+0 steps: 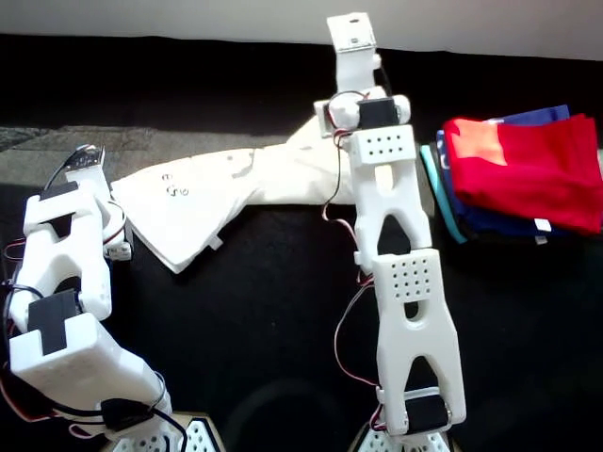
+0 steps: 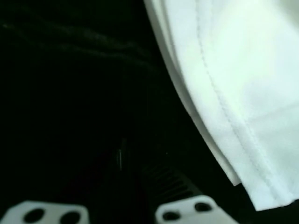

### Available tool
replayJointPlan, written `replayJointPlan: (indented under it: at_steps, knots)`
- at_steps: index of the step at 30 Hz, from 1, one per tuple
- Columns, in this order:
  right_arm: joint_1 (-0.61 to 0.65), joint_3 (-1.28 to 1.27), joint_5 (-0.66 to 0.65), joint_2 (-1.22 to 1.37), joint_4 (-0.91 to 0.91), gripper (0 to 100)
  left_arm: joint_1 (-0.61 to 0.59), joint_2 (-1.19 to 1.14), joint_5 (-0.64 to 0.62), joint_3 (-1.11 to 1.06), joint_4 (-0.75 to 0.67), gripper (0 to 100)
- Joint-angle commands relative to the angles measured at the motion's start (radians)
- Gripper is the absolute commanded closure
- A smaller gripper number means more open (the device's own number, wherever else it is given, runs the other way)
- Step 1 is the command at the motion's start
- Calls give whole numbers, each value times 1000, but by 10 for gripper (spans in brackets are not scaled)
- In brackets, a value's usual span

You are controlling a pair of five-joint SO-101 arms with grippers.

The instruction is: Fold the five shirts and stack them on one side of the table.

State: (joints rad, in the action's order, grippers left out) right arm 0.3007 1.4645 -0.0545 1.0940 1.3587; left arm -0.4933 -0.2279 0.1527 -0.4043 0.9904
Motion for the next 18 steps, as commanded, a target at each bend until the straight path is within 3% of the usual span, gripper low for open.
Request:
replayJointPlan:
  at_steps: [1,10,14,18]
  knots:
    - [-10,74,12,-21,41,826,-8,-7,-3,8,-8,991]
    - [48,79,11,-22,168,826,-8,-7,-3,8,-8,991]
    - [162,94,11,-24,277,826,-12,-5,-3,13,-8,991]
    - [283,120,11,-13,168,830,-13,-4,-3,12,-8,991]
